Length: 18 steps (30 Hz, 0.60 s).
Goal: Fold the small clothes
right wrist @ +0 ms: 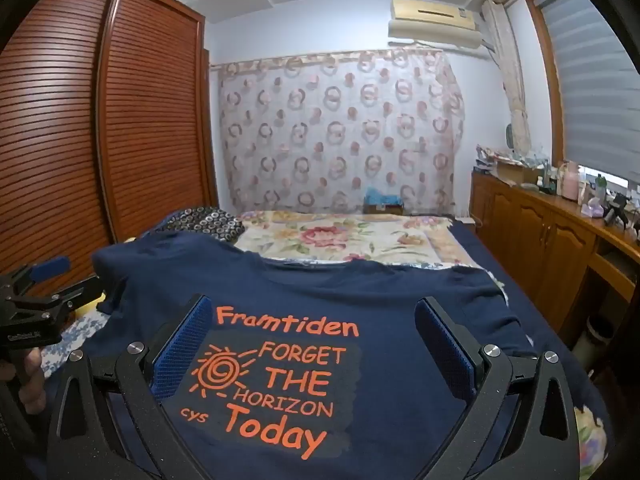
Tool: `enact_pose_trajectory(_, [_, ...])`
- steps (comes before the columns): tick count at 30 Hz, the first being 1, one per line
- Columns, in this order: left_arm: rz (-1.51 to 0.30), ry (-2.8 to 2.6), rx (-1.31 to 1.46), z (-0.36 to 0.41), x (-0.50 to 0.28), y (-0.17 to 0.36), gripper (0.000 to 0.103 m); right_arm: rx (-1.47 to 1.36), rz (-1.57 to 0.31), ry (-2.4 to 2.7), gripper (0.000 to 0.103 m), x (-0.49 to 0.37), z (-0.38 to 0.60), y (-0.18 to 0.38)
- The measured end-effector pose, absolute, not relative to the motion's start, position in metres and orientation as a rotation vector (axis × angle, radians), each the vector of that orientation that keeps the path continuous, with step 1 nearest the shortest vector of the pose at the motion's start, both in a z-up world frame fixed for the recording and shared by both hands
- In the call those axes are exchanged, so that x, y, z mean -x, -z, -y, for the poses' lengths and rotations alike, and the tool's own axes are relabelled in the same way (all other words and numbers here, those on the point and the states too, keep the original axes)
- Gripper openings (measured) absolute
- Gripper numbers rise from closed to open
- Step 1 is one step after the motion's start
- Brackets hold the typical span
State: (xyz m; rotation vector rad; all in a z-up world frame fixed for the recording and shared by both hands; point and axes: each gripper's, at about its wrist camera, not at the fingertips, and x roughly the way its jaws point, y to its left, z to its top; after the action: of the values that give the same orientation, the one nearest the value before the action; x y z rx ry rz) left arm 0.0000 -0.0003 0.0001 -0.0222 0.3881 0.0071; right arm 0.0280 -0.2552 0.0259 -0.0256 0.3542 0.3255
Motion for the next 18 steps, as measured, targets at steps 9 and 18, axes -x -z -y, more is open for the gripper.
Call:
enact_pose_trajectory(9, [-0.384, -0.008, 0.021, -0.0048, 0.0041, -0.0019, 0.103, 0.028, -0.352, -0.324, 0.103, -0.0291, 0.2561, -0.0262])
enact_pose_trajectory(18, [-0.375, -0.017, 0.021, -0.0023, 0.0042, -0.0042, 0.103, 0.025, -0.347, -0.325, 0.103, -0.0276, 0.2551, -0.0262])
